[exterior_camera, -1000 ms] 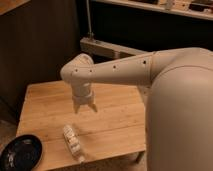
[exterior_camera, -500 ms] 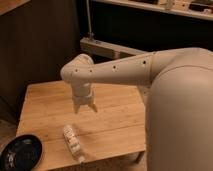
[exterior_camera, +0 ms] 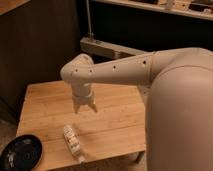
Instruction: Place the bottle in the ceramic bowl
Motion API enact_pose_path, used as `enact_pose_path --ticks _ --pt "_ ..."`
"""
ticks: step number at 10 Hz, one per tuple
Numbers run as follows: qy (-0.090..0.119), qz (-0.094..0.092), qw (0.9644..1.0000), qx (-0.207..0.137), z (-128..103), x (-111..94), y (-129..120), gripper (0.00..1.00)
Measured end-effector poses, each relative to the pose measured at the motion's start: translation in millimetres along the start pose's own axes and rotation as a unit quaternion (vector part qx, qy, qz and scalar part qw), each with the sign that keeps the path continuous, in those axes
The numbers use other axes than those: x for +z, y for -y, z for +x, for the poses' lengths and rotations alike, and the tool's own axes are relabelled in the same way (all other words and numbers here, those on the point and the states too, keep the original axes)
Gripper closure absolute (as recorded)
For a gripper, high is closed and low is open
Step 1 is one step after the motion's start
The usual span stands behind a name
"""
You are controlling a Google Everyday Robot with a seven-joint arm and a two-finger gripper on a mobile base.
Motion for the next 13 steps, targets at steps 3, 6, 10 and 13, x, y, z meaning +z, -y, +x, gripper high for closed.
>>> enact_pose_path --ticks 3,6,10,13 --pt "0.000 0.000 1.0000 0.000 0.0 -0.2 0.0 0.35" --pt "0.002 0.000 1.0000 -0.006 0.7 -1.5 -2.0 0.35" --pt "-0.004 -0.009 0.9846 -0.174 19.2 1.7 -66.6 0.35" --pt "-0.024 -0.022 0.9662 -0.256 28.2 19.8 -97.5 0.35"
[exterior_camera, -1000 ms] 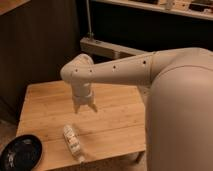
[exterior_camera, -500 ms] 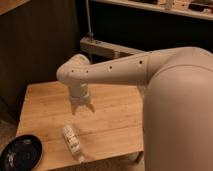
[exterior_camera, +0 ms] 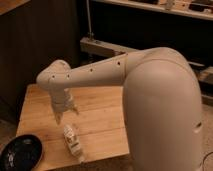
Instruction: Place the bottle in the ceramic bowl
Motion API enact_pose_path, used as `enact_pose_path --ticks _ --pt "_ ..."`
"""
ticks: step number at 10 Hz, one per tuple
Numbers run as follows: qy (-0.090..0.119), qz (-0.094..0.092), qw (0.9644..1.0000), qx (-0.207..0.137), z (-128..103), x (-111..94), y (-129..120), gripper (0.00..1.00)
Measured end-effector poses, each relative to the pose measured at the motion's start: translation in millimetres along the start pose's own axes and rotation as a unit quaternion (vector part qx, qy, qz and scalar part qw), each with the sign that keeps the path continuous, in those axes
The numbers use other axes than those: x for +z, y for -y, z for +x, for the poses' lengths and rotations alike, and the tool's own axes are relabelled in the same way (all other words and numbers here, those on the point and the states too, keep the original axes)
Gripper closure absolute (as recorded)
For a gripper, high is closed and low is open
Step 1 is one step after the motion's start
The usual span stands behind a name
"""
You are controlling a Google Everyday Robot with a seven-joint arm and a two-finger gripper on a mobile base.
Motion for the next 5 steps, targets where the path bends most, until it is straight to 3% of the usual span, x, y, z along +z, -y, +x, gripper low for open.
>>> enact_pose_path --ticks 5 --pt "-0.040 0.018 0.9990 0.004 -5.1 75.7 1.2 0.35"
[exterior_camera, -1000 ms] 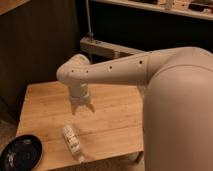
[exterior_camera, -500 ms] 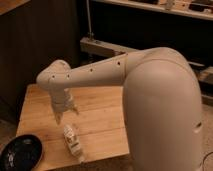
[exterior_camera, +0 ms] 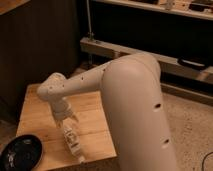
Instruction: Place the bottle in the ceramic bowl
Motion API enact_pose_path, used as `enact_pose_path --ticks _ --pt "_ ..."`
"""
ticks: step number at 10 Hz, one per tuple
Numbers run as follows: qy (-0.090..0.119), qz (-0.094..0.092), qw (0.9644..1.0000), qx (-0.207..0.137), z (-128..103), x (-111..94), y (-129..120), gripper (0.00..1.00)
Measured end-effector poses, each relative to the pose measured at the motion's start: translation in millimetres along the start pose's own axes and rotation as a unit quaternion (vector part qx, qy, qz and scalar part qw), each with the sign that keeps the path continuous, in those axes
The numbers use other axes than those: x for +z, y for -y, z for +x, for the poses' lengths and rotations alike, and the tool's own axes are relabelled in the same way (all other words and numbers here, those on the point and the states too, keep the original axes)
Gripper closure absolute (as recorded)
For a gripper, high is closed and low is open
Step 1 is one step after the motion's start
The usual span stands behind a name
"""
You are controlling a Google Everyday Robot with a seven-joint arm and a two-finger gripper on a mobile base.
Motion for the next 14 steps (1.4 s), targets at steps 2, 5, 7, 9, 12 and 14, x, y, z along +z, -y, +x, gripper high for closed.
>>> enact_pose_path --ticks 2,5,7,9,12,14 --pt "-0.010 0.001 0.9999 0.005 0.8 19.7 -1.5 0.35" --pt "-0.022 0.001 0.9996 0.018 7.2 41.0 -0.3 0.35" --pt "-0.030 -0.001 0.9992 0.027 9.9 53.7 0.3 0.35" --pt "-0.039 -0.003 0.9987 0.033 11.8 66.0 0.0 0.35" --pt "-0.053 -0.001 0.9982 0.028 13.9 76.5 -4.6 0.49" --pt "-0.054 -0.003 0.9983 0.021 11.2 71.5 -10.2 0.73"
